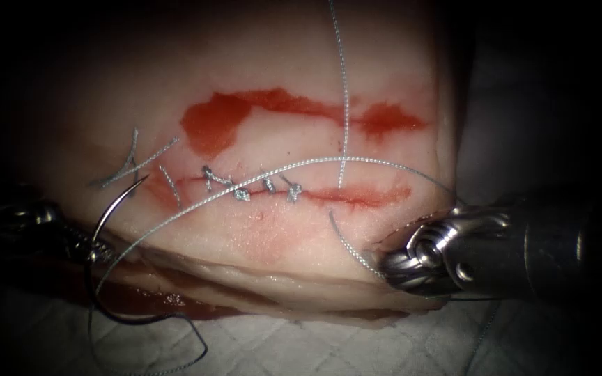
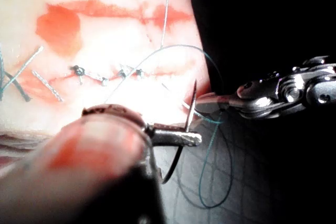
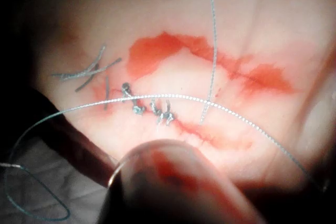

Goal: Wound Closure
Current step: Pull the thread through the tissue until there is only a short tail left on the top side of the tissue

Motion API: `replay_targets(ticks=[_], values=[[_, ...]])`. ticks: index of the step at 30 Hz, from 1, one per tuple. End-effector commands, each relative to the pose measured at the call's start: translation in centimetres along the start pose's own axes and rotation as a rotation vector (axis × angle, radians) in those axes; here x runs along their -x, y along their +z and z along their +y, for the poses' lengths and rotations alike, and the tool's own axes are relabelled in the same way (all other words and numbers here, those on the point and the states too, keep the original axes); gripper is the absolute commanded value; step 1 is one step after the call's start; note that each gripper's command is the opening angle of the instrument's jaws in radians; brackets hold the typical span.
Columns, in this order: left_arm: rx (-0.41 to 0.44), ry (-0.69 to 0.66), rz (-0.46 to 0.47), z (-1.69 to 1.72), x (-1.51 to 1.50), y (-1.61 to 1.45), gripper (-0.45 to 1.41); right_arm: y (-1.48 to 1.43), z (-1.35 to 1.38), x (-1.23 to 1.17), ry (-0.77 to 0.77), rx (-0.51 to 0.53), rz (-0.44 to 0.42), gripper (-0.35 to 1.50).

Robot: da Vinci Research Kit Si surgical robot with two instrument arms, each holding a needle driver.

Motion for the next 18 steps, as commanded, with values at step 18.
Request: replay_targets(ticks=[18], values=[[0.000, 0.001, 0.003, 0.07, -0.01, 0.04, -0.45, -0.05, 0.17, 0.28, 0.014, -0.037, -0.067, 0.34]])
